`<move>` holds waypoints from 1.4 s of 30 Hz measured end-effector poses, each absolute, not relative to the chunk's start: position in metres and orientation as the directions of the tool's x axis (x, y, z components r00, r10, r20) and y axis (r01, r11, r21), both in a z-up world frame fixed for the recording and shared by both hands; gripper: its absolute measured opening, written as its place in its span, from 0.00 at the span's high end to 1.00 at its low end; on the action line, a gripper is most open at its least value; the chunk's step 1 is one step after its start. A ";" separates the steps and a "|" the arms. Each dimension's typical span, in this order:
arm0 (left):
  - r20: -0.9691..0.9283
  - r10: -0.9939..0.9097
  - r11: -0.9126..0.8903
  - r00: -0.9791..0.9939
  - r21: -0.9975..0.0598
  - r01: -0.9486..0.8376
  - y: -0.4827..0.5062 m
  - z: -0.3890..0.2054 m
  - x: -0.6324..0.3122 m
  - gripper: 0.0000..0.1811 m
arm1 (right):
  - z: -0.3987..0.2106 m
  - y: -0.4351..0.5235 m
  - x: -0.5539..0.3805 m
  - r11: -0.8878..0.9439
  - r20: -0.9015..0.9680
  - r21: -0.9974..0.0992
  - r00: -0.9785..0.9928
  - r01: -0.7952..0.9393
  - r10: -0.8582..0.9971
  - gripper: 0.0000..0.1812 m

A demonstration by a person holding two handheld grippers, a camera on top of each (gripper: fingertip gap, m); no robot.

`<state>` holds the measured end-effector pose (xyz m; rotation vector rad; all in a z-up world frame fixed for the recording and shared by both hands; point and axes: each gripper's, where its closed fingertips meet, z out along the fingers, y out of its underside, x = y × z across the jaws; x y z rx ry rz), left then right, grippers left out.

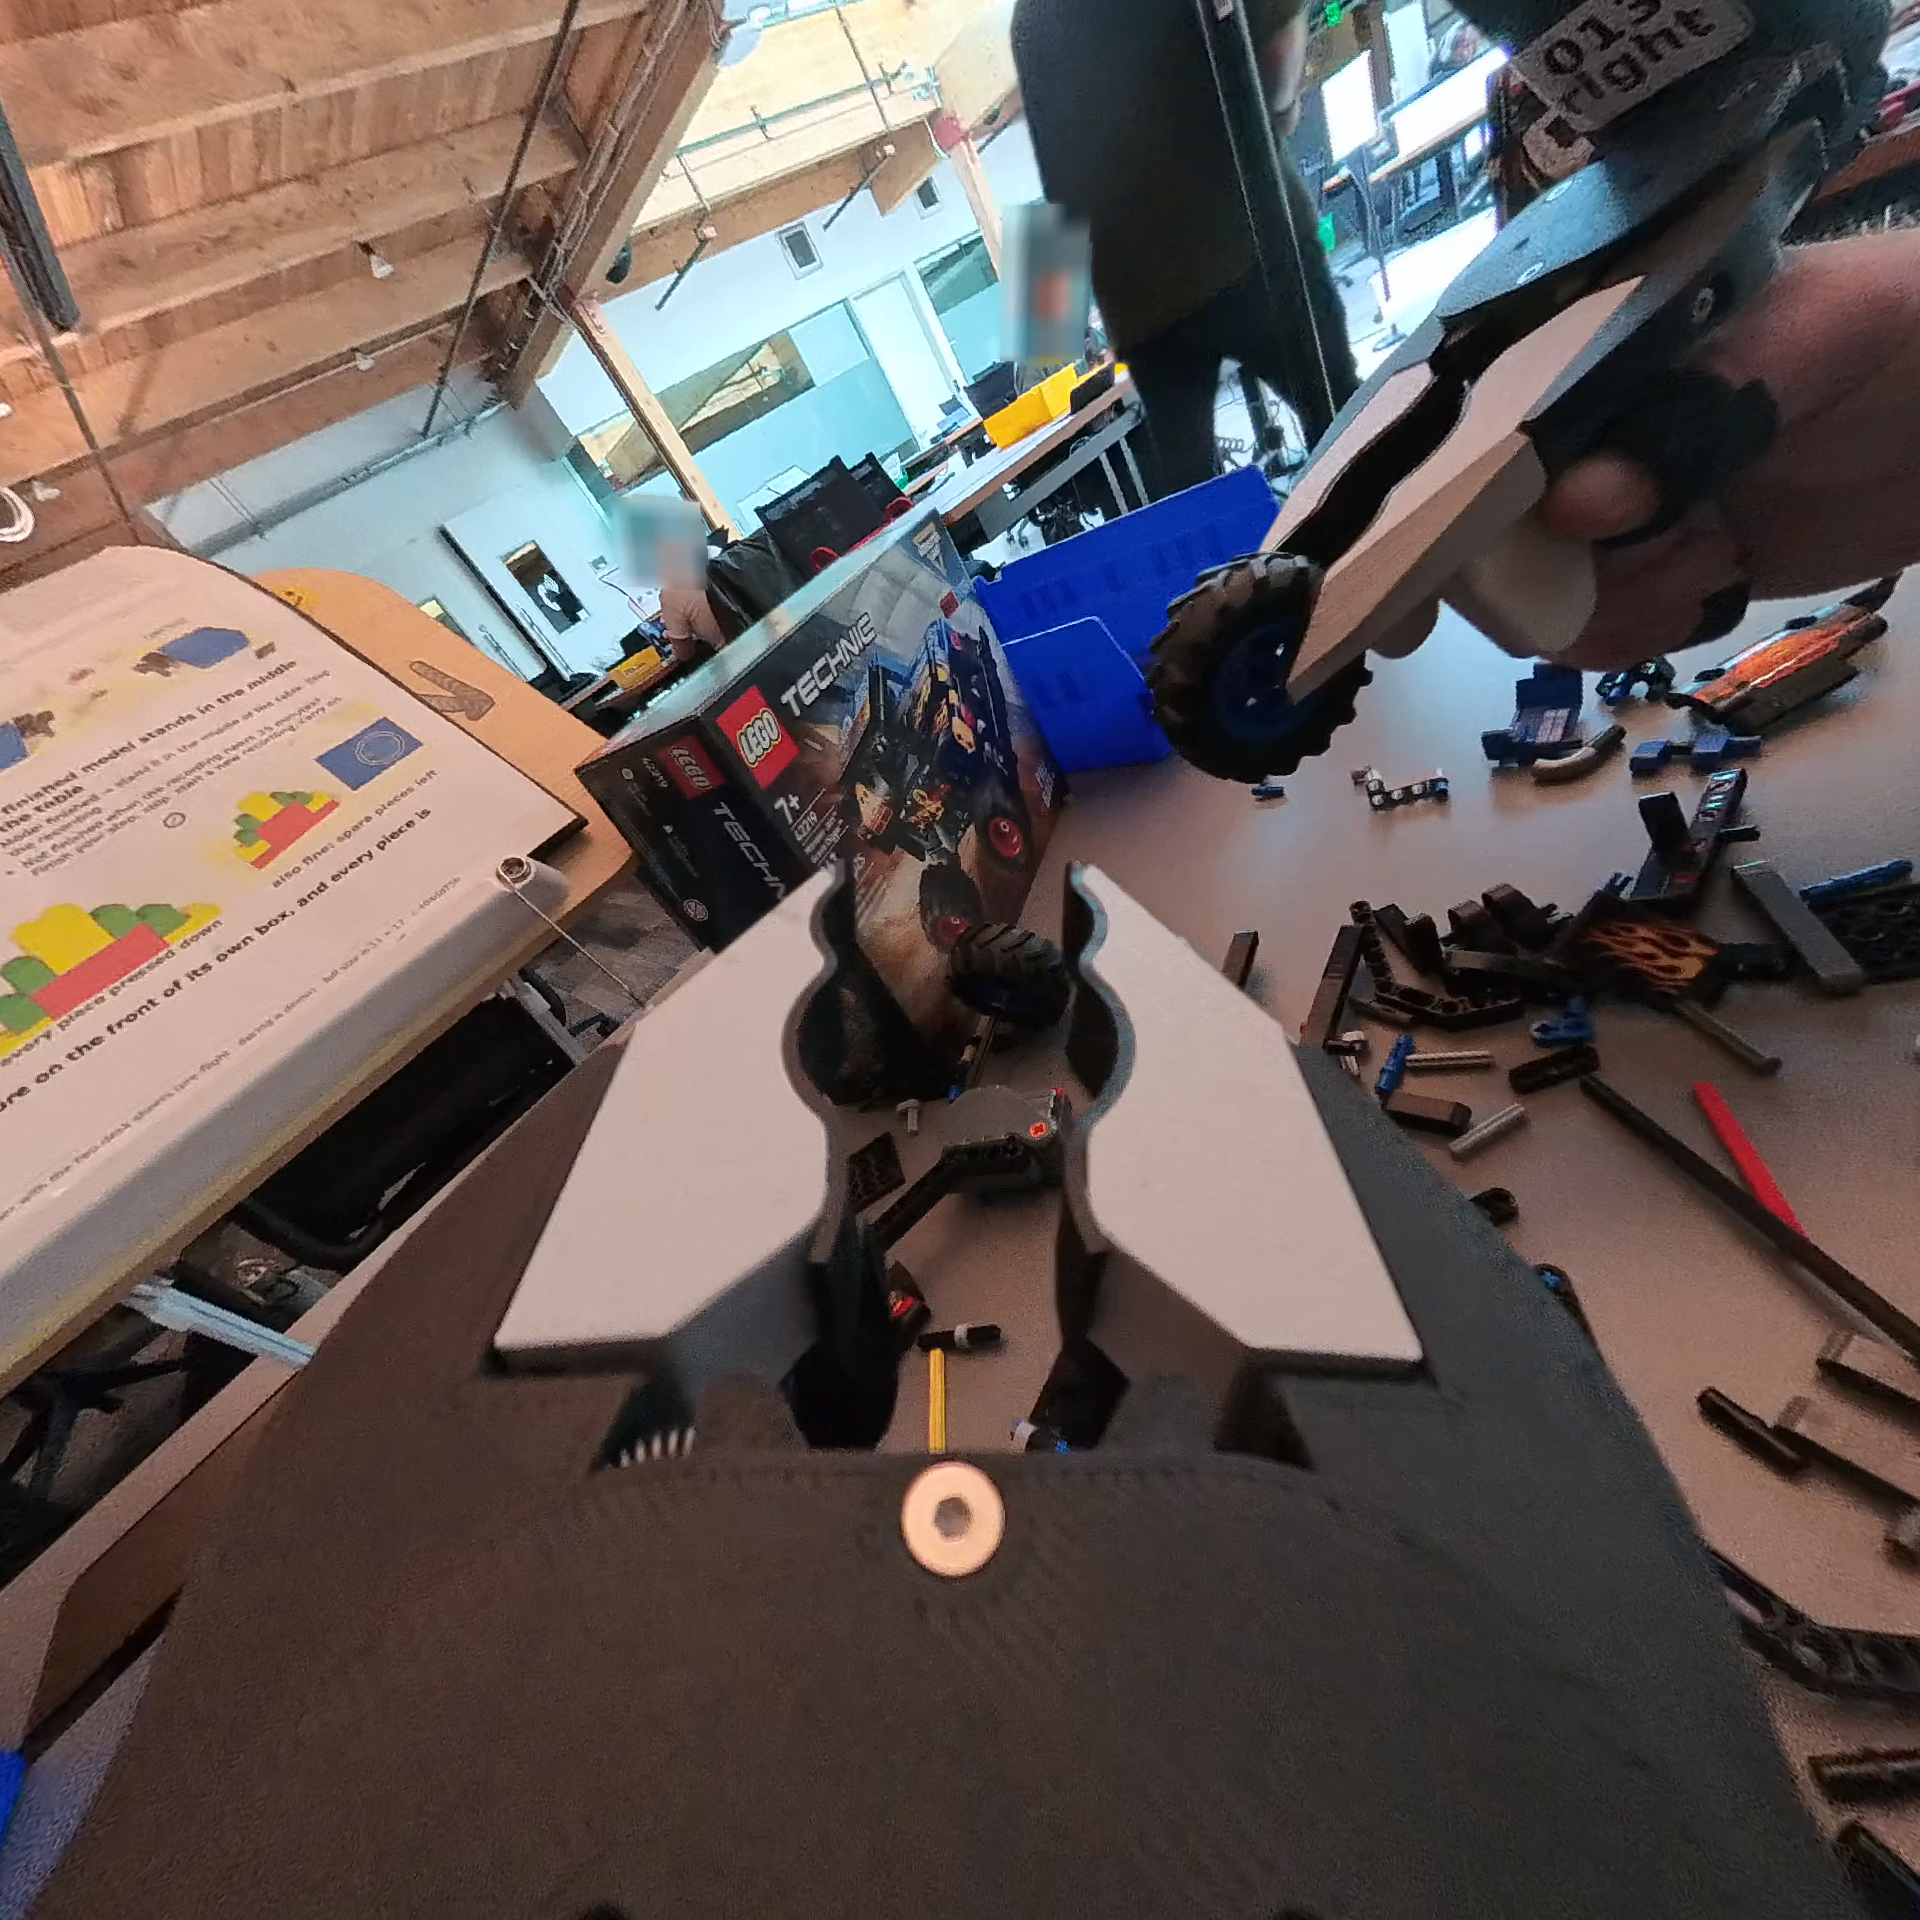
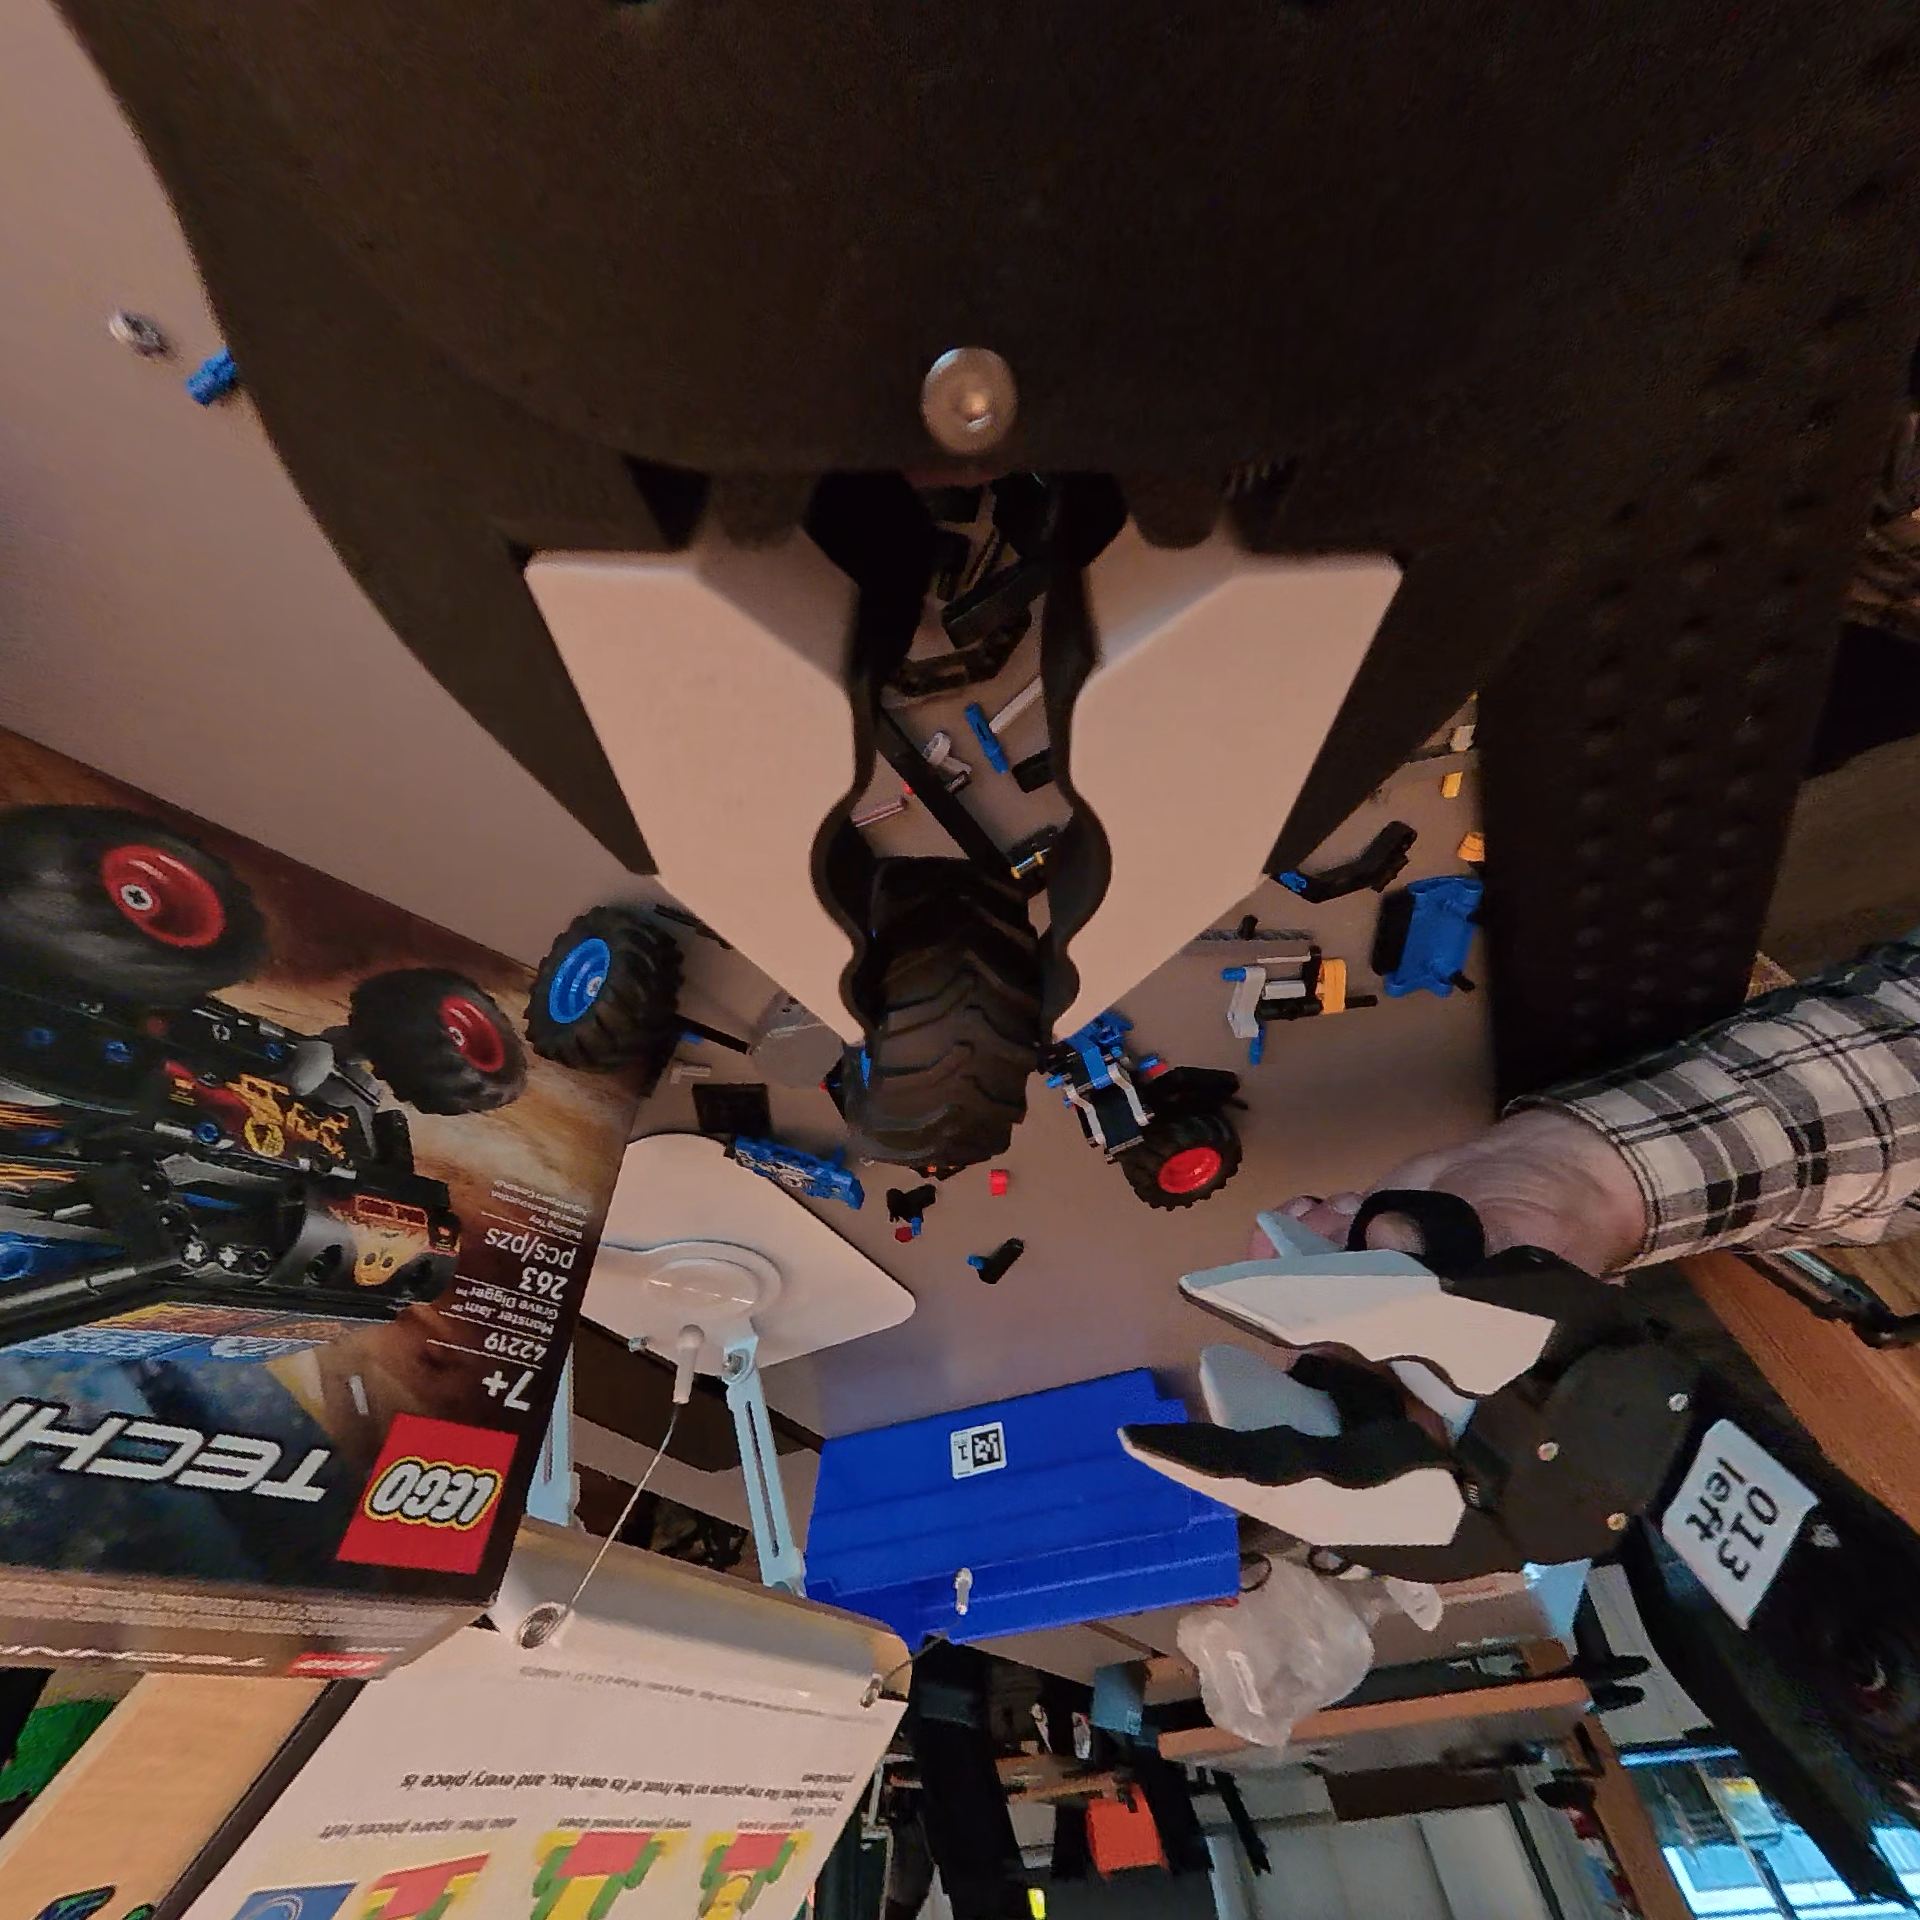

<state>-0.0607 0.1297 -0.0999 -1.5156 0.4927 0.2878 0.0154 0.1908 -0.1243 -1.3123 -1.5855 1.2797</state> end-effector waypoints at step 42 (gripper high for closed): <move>-0.489 -0.185 -0.087 0.852 -0.856 -0.510 0.141 -0.133 -0.055 0.84 | -0.231 0.377 0.130 0.060 0.230 -0.581 0.094 0.812 0.969 0.88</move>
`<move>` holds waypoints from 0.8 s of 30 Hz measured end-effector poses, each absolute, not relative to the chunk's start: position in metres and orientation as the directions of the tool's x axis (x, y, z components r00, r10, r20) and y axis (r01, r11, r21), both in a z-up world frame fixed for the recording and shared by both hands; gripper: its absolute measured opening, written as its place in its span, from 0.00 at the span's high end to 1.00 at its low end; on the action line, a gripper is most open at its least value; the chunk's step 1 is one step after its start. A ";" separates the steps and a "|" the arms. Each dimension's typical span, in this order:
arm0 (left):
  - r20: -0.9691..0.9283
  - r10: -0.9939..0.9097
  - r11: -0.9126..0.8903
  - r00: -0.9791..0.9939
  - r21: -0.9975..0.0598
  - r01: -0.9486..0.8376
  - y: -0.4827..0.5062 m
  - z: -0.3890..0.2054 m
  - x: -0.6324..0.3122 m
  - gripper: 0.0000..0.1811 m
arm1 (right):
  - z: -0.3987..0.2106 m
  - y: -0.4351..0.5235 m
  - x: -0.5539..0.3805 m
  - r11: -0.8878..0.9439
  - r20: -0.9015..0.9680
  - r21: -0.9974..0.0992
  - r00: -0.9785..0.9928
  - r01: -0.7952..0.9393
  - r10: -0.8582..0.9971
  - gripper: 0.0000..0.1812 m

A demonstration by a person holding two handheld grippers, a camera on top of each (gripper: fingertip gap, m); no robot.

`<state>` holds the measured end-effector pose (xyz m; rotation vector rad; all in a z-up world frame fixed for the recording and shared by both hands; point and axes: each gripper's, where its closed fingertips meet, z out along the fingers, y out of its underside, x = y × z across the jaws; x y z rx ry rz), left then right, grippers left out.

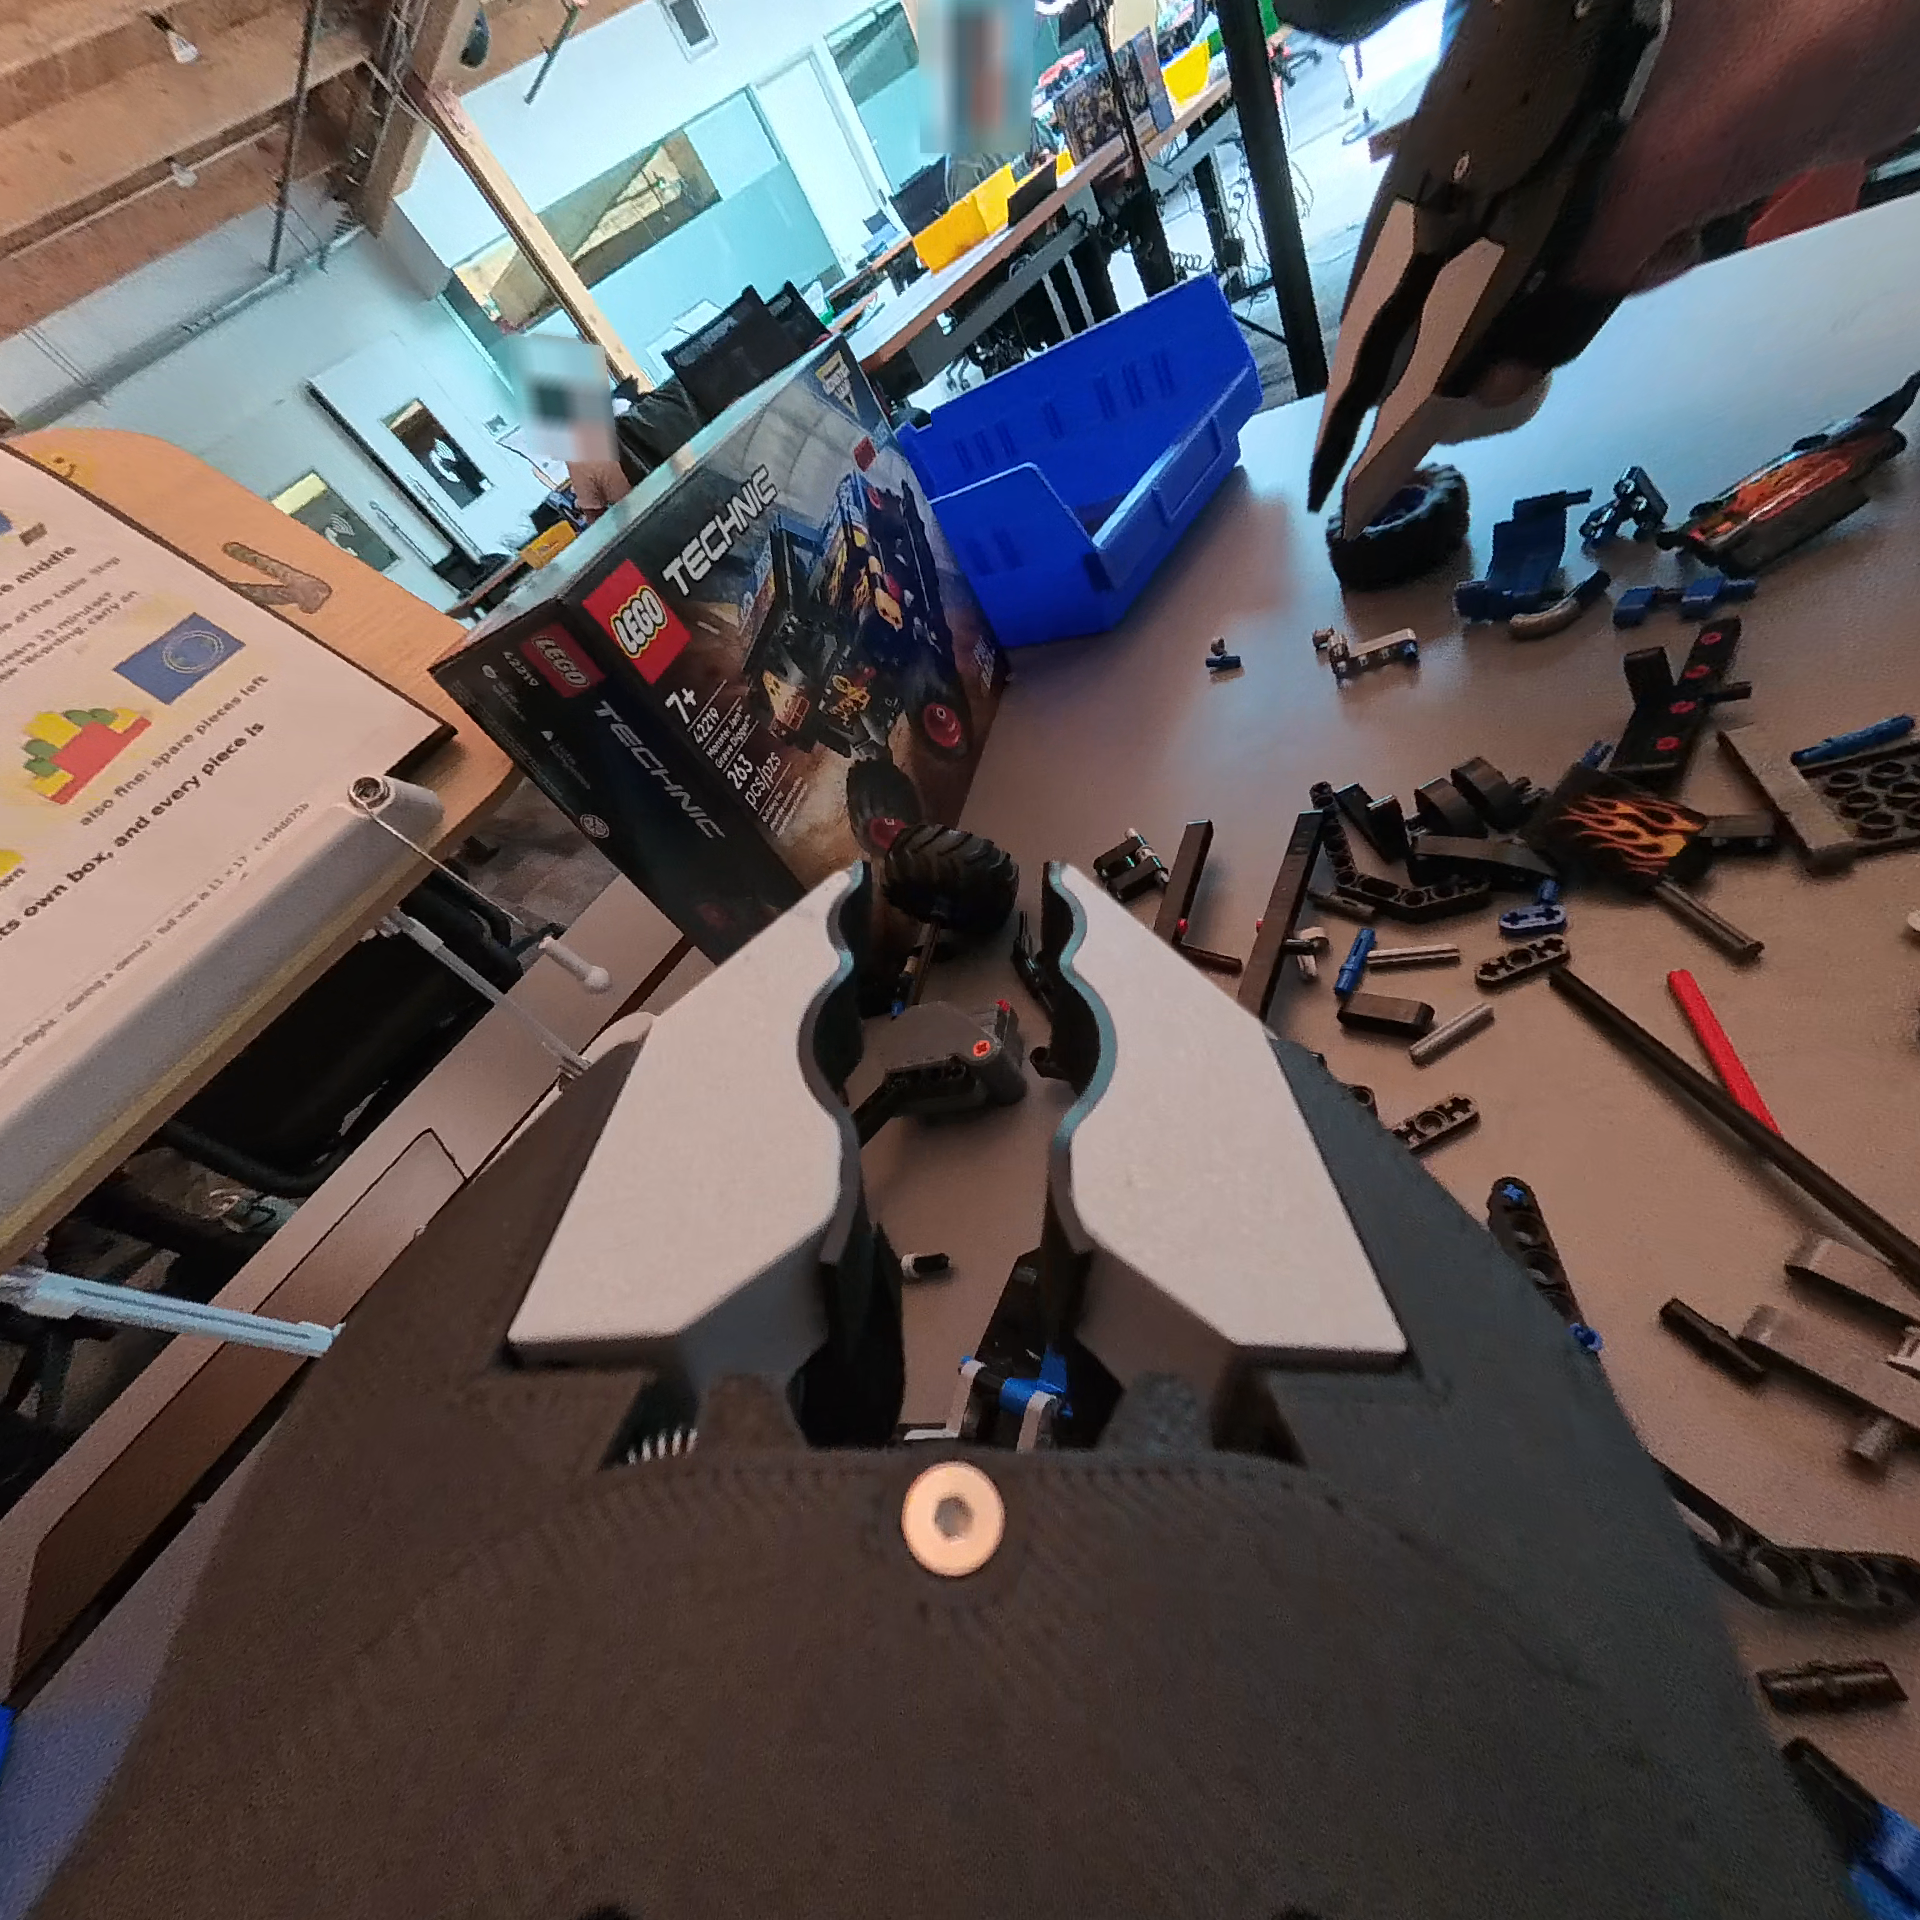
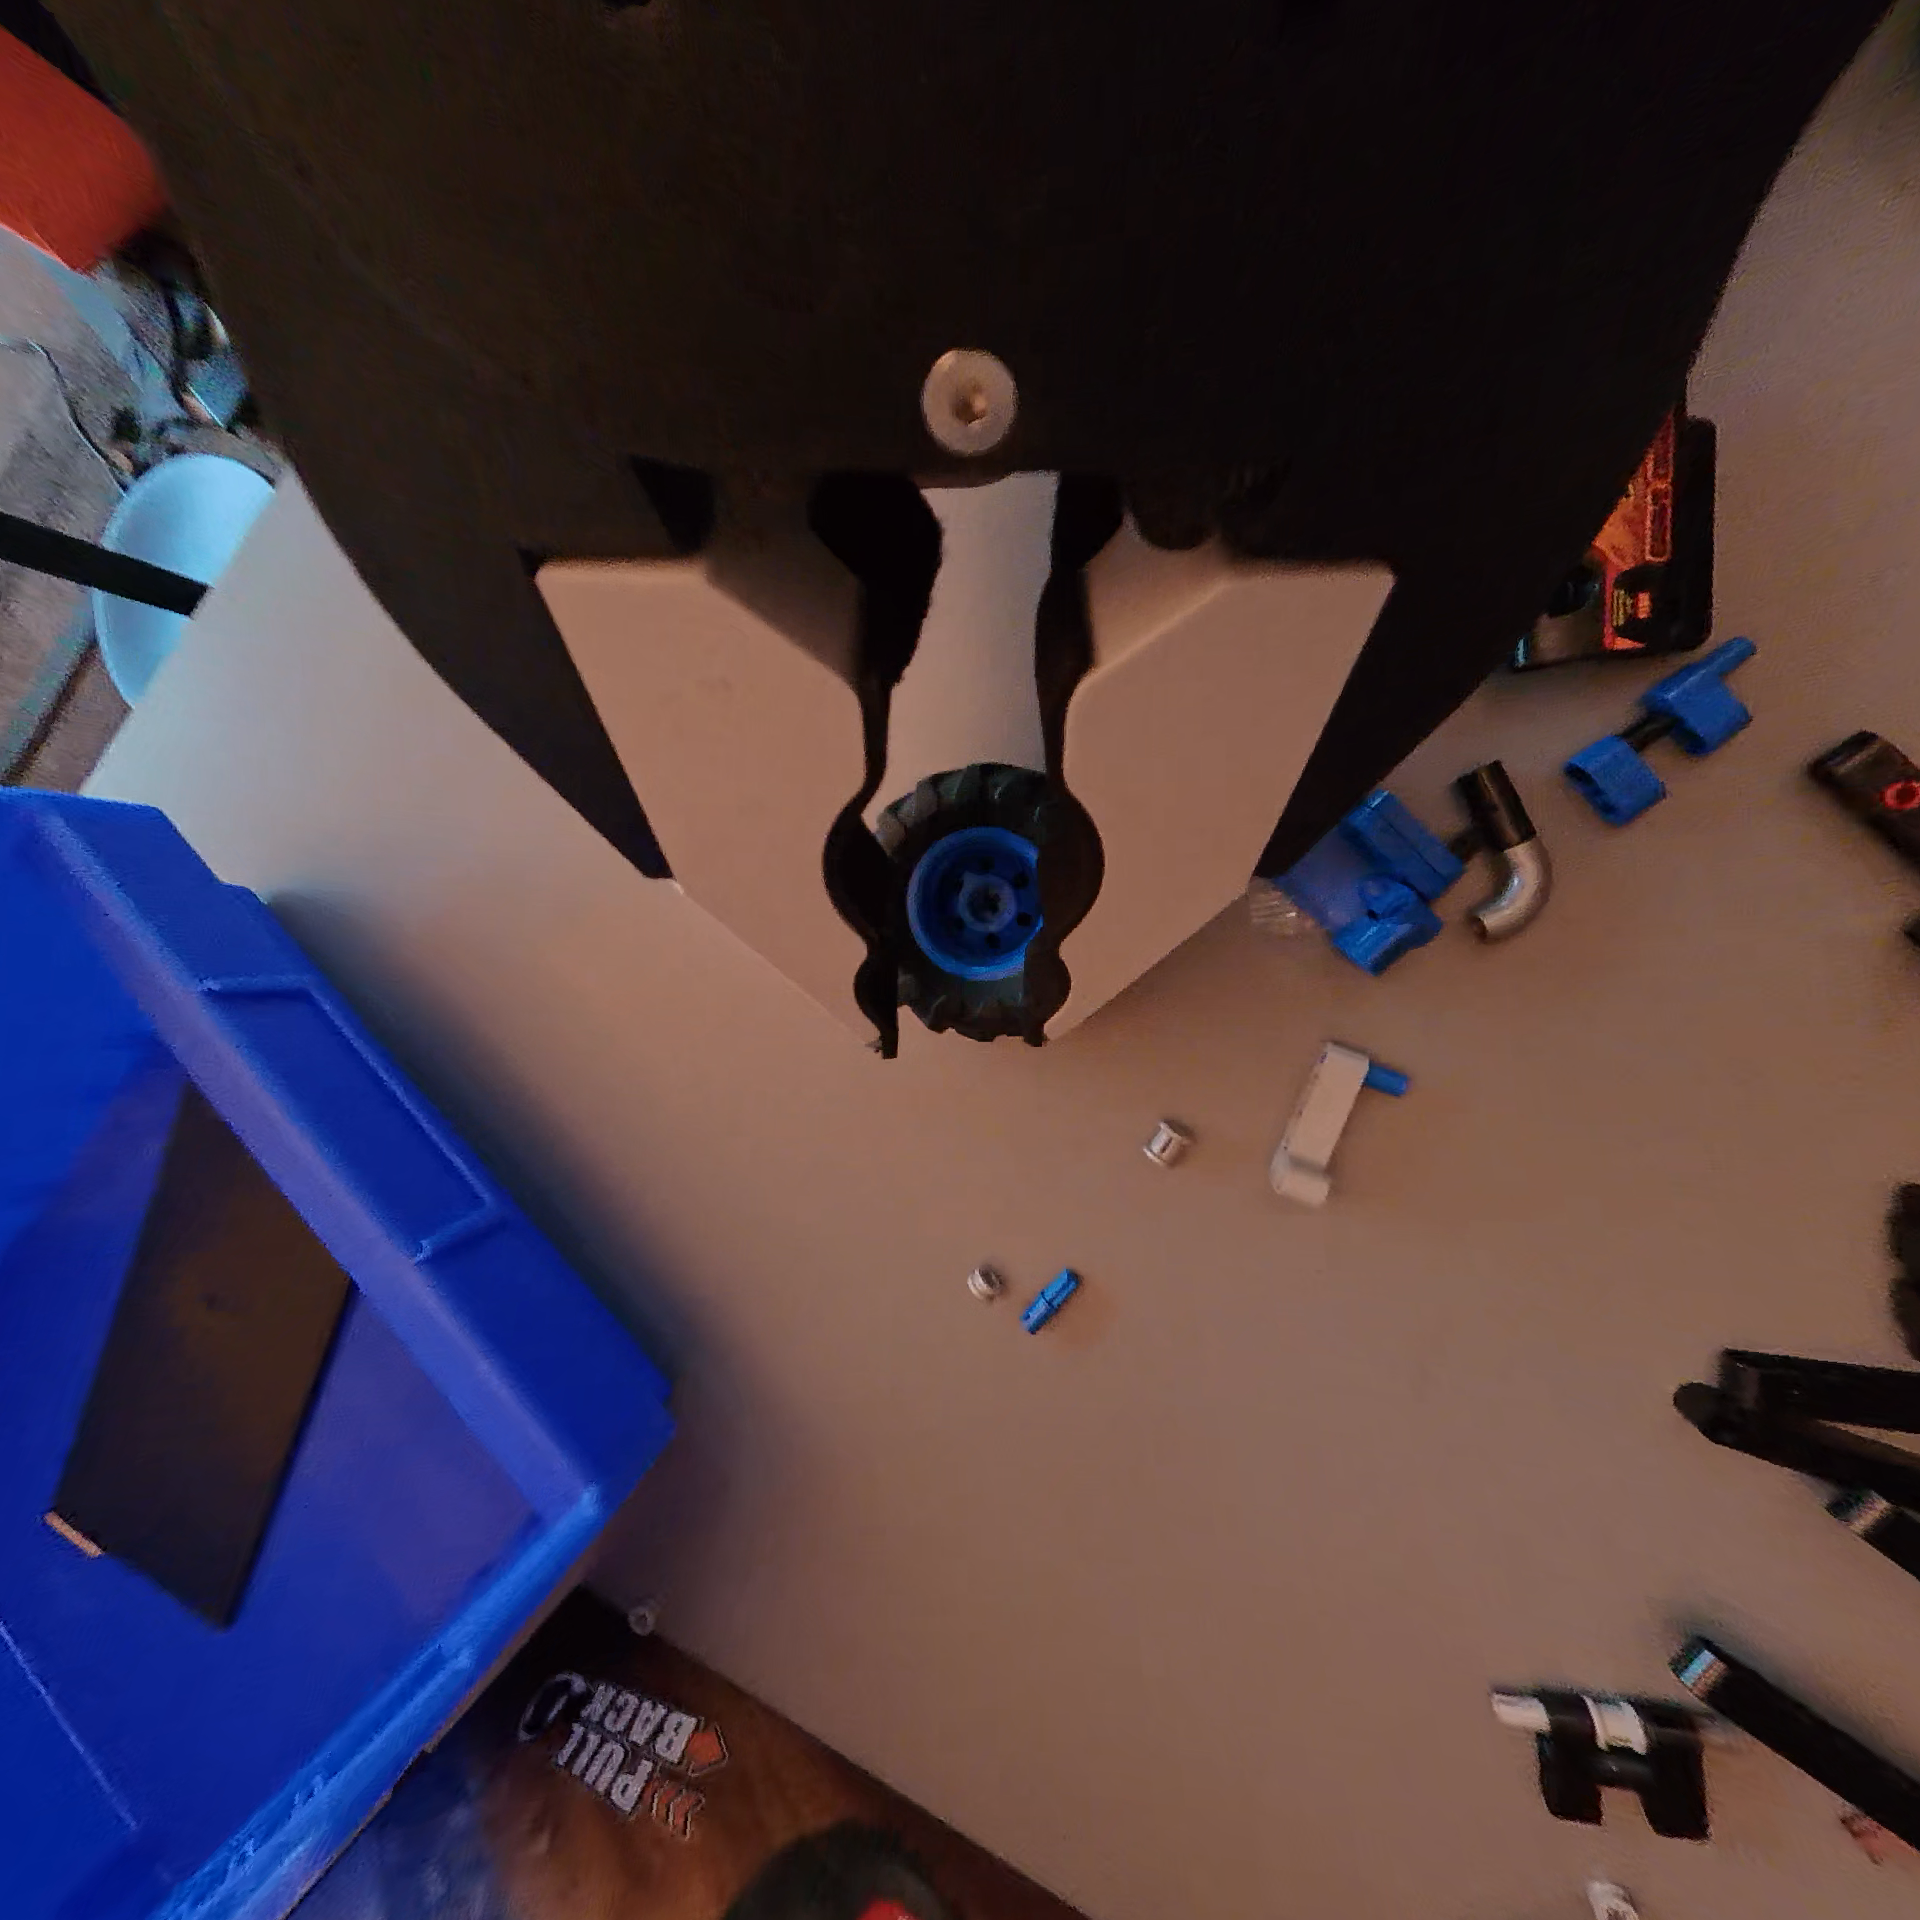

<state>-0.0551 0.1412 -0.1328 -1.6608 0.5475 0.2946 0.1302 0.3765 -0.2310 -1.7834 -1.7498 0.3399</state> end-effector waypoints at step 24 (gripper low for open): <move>-0.378 -0.093 -0.157 0.921 -0.908 -0.389 0.139 -0.136 -0.097 0.80 | -0.241 0.291 -0.104 0.102 0.144 -0.657 -0.008 0.747 0.990 0.75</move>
